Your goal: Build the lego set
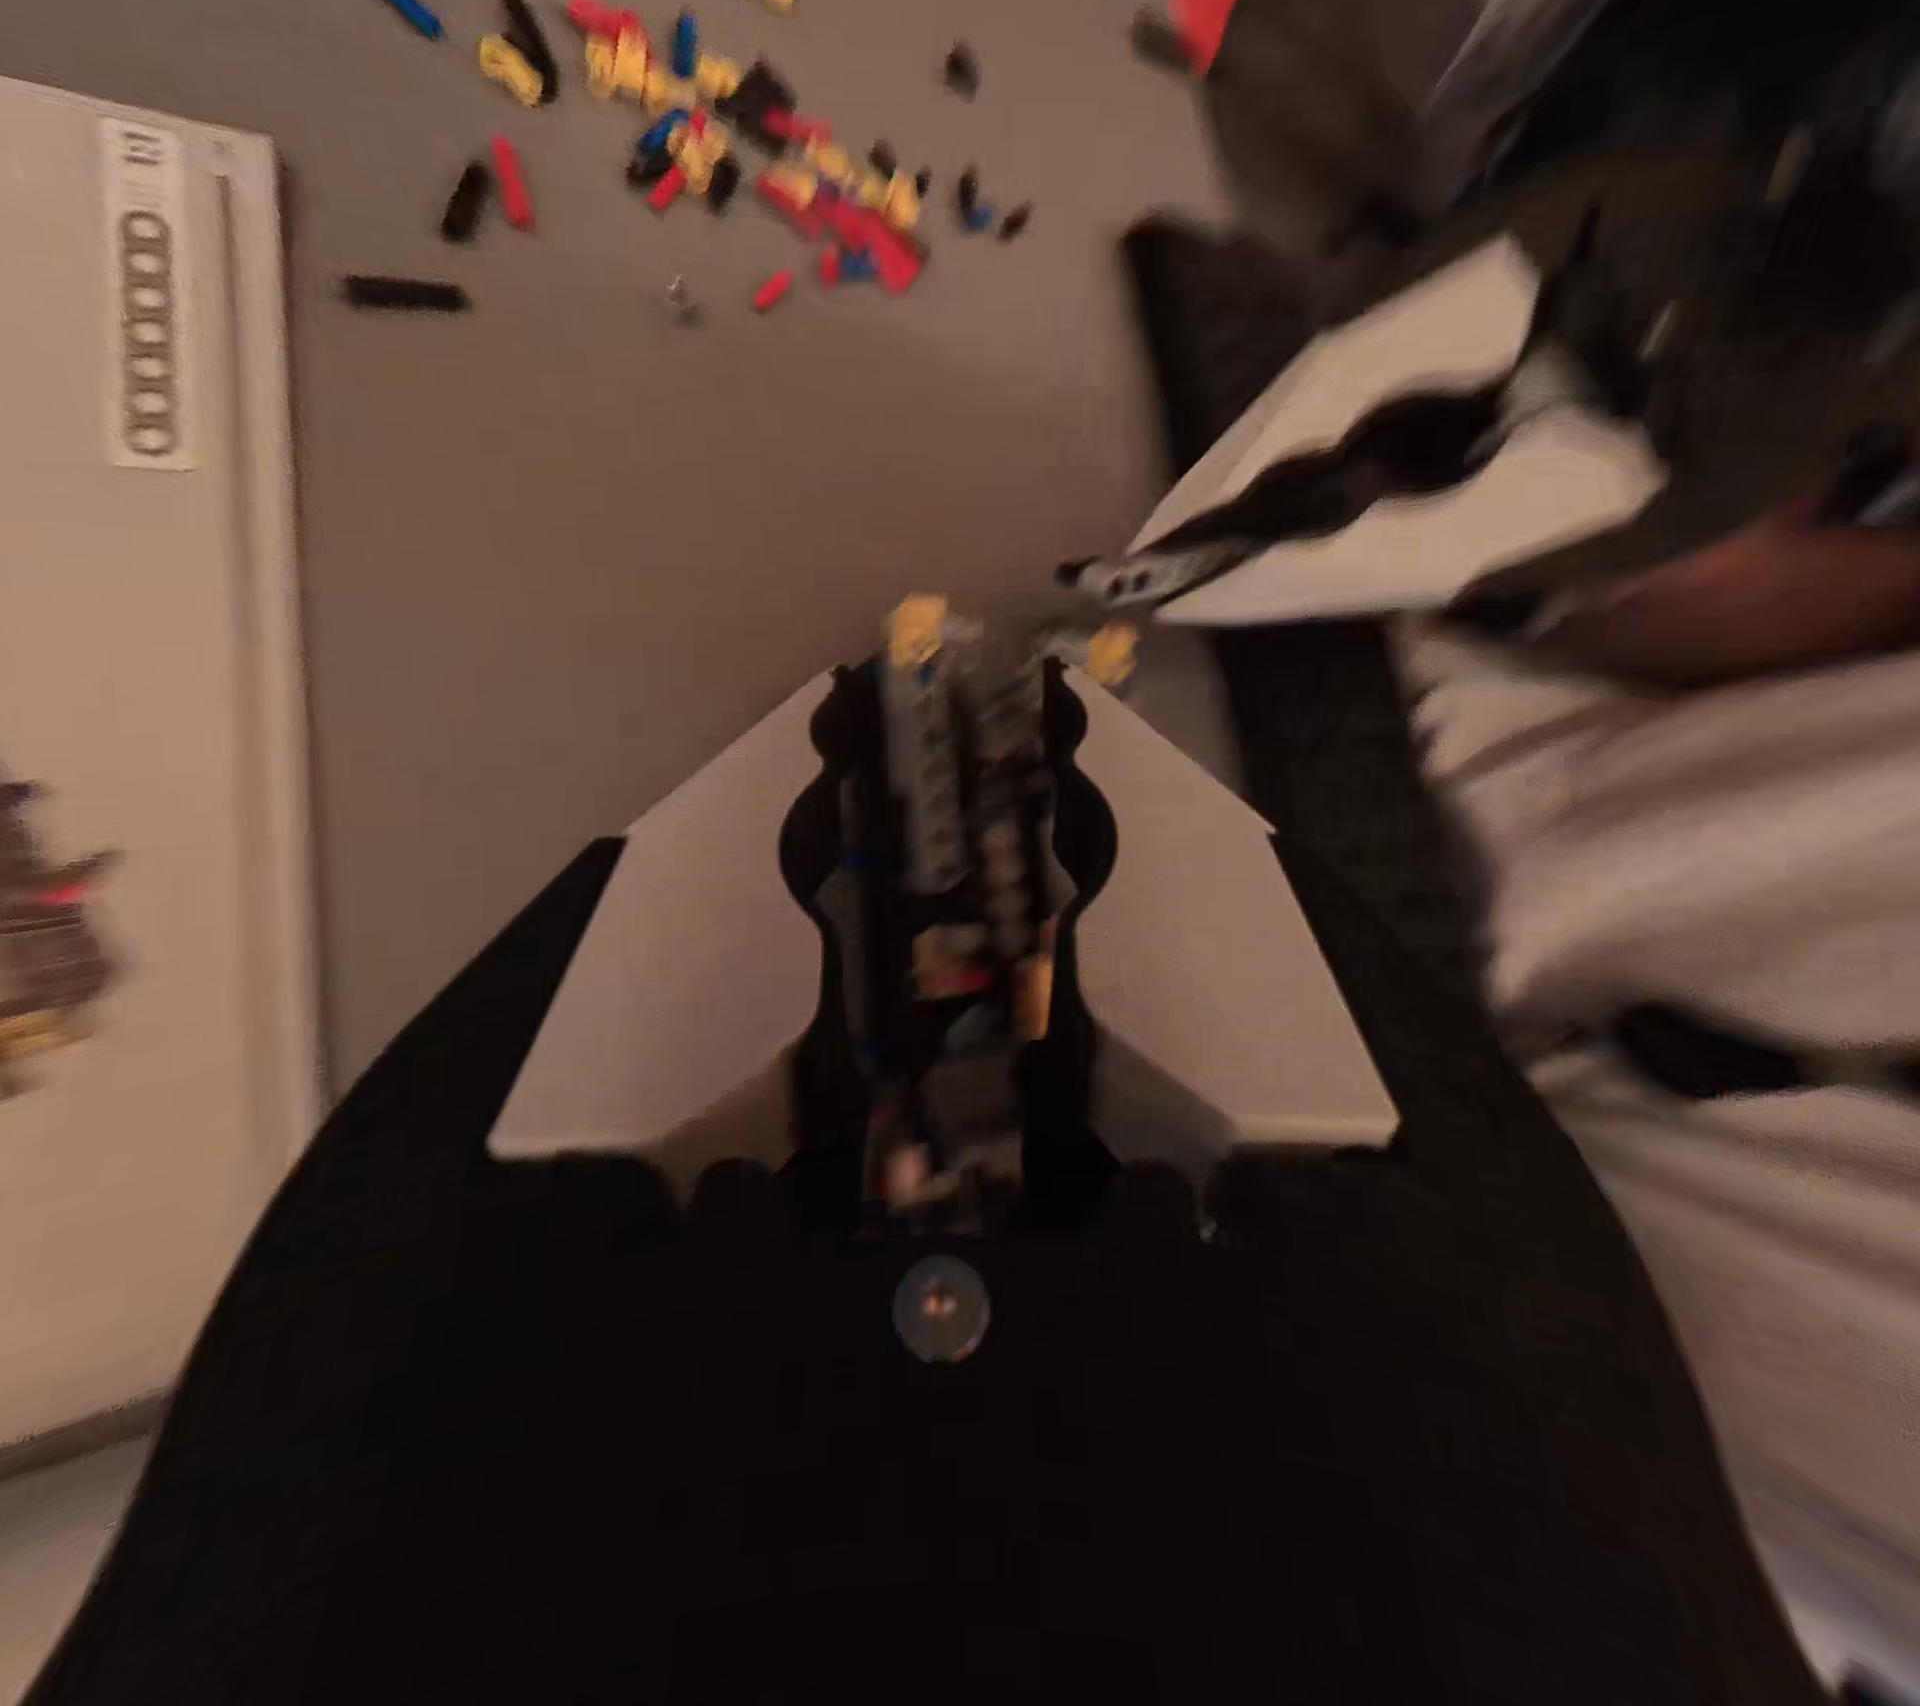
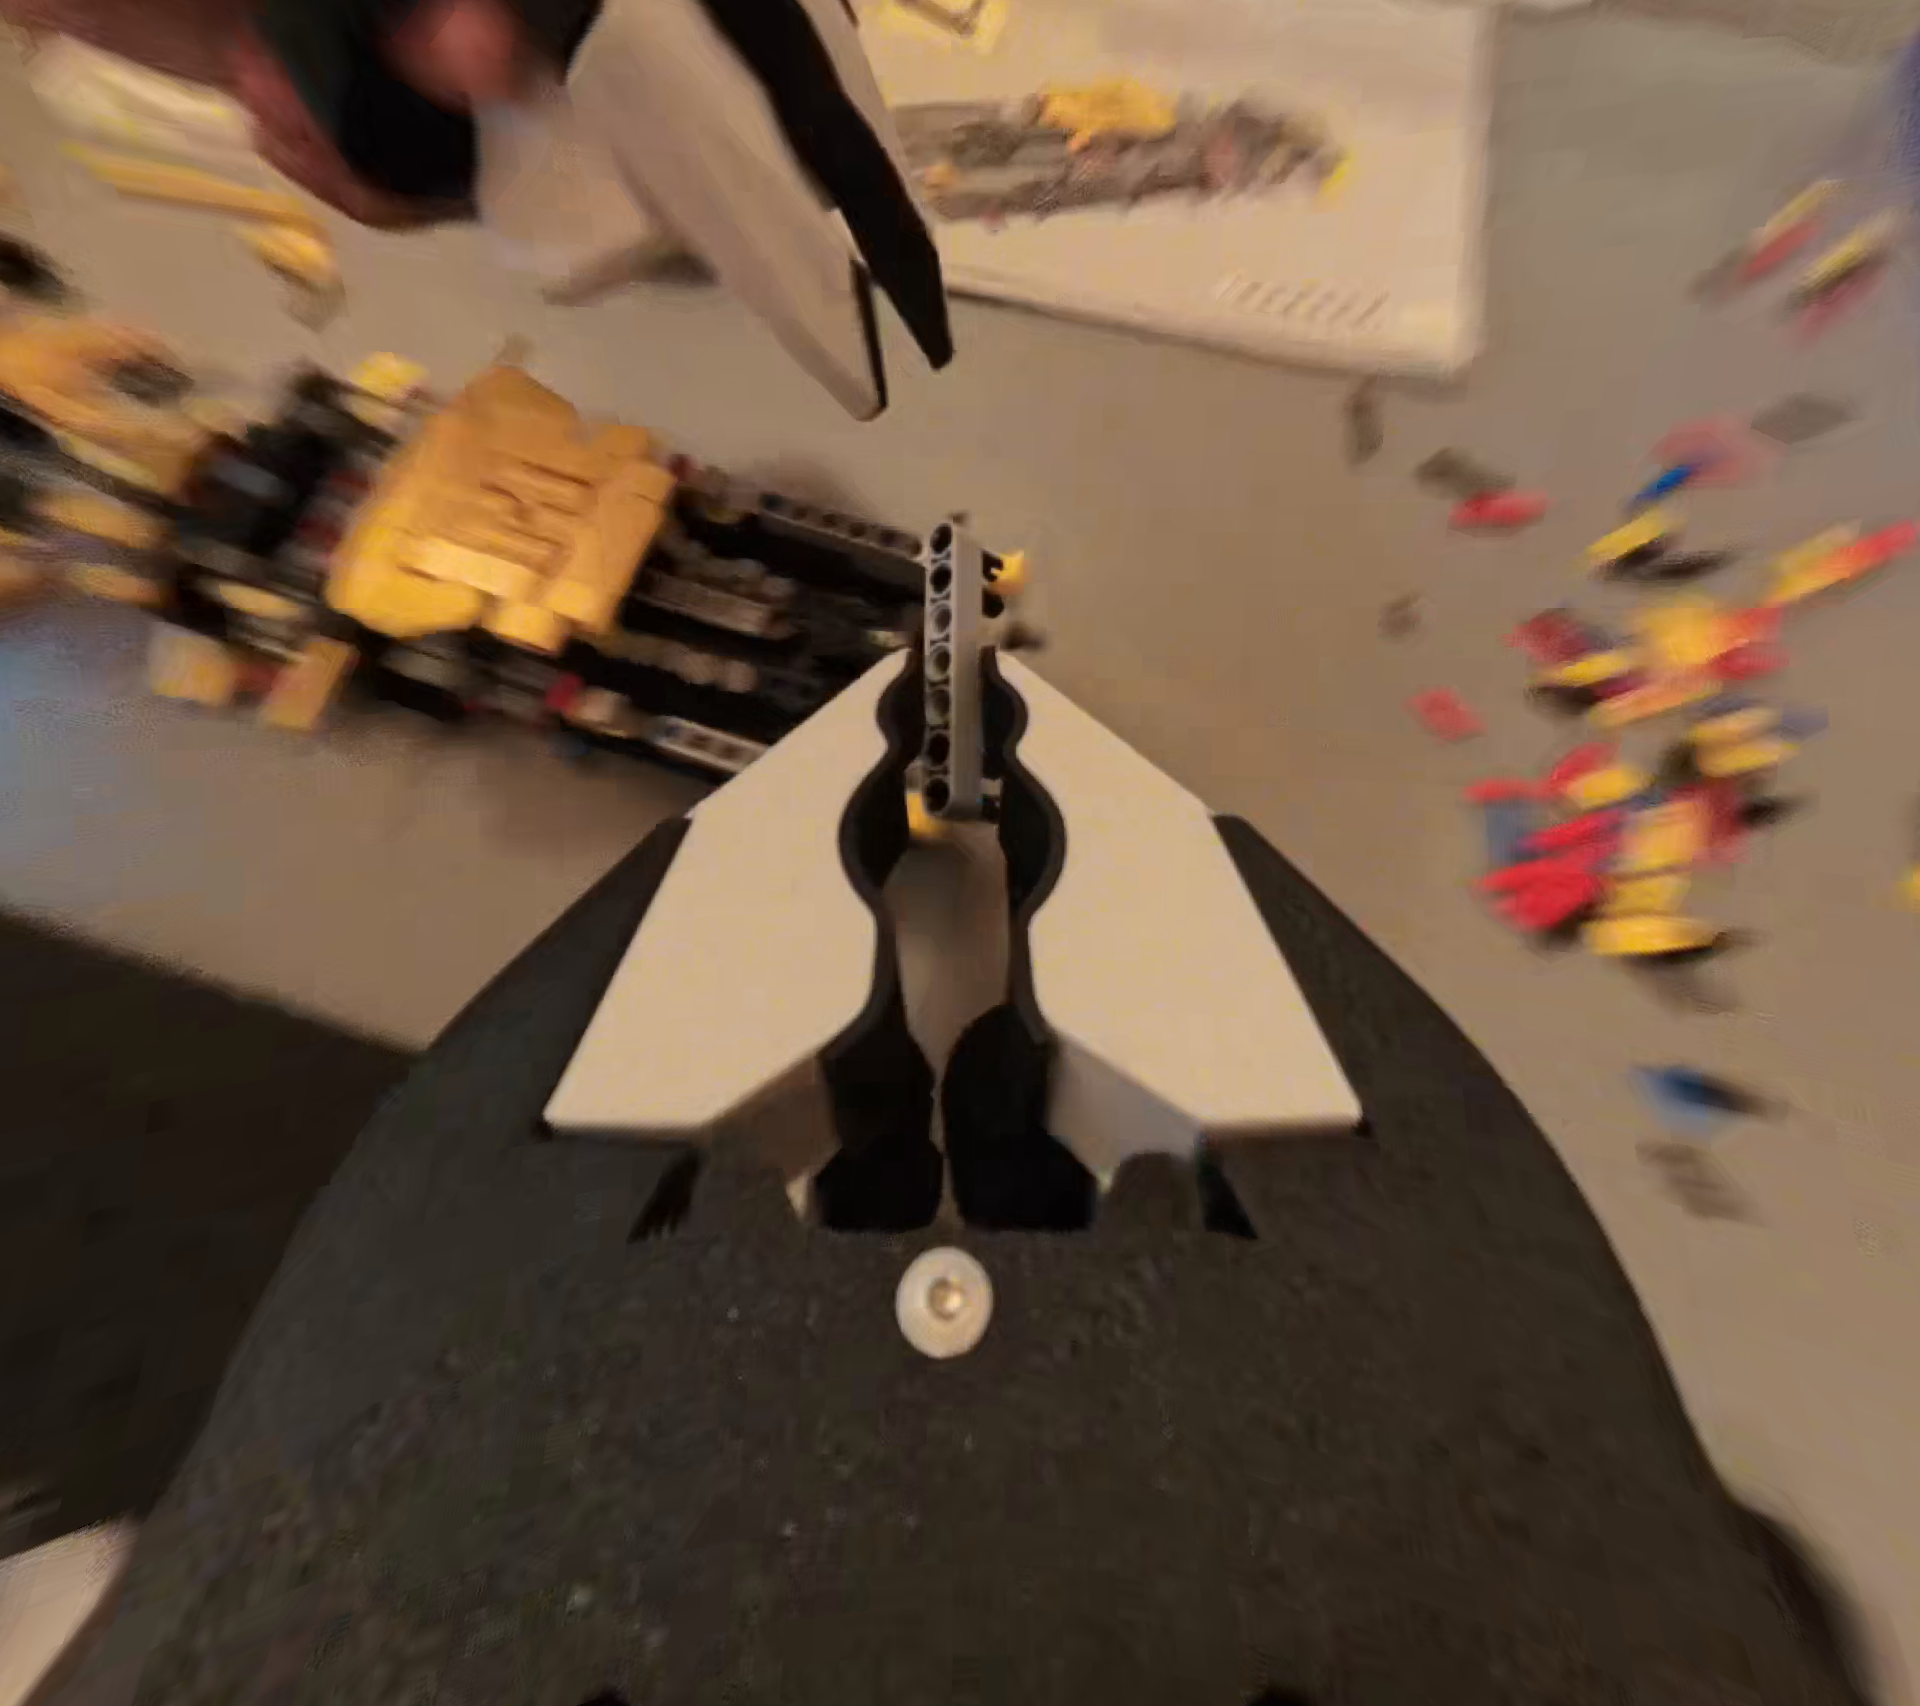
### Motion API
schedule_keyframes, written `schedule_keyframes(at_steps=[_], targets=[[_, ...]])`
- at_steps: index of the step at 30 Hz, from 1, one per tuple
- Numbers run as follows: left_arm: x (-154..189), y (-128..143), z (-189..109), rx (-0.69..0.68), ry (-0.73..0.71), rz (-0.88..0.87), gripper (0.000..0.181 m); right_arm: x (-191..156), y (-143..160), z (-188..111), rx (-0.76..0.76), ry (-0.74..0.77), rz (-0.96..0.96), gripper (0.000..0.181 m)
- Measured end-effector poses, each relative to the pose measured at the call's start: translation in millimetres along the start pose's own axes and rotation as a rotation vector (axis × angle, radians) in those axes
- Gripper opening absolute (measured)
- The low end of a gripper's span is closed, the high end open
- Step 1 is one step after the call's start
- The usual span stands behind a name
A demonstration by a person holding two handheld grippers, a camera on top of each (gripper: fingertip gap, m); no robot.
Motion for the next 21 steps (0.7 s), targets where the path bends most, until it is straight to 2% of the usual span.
schedule_keyframes(at_steps=[2, 3, 4, 7, 9, 11, 13, 16, 21], targets=[[-9.9, 13.2, 3.0, -0.123, -0.094, 0.136, 0.036, -7.1, -2.3, 2.2, -0.012, -0.298, 0.302, 0.009], [-7.6, 16.6, 5.9, -0.160, -0.085, 0.191, 0.036, -6.6, -5.2, 2.9, -0.010, -0.387, 0.416, 0.009], [-5.8, 18.2, 9.0, -0.186, -0.081, 0.234, 0.036, -3.8, -4.7, 5.8, -0.036, -0.410, 0.470, 0.009], [-5.8, 21.8, 20.5, -0.237, -0.062, 0.317, 0.035, 3.2, 4.1, 18.0, -0.145, -0.311, 0.475, 0.009], [-5.7, 25.5, 28.9, -0.269, -0.032, 0.334, 0.034, 0.4, 1.8, 21.1, -0.139, -0.349, 0.547, 0.010], [-3.2, 26.4, 32.9, -0.292, -0.001, 0.330, 0.028, 4.6, 7.0, 26.9, -0.161, -0.306, 0.571, 0.009], [-5.8, 25.4, 33.9, -0.296, -0.054, 0.366, 0.010, 4.5, 10.3, 31.0, -0.164, -0.336, 0.639, 0.009], [-5.6, 23.9, 36.2, -0.289, -0.136, 0.391, 0.008, 8.3, 13.7, 33.9, -0.143, -0.364, 0.726, 0.009], [-3.4, 23.3, 37.4, -0.281, -0.179, 0.360, 0.008, 3.4, 19.0, 37.8, -0.147, -0.443, 0.829, 0.009]])
Point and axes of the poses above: each gripper's, where its closed fingertips meet, z out along the fingers, y out of its underside, x = y × z across the jaws, the point moved 3 cm from there along -z, back along the fingers, and after that the axes turned 7 degrees about -x, right-handed, at the moved point
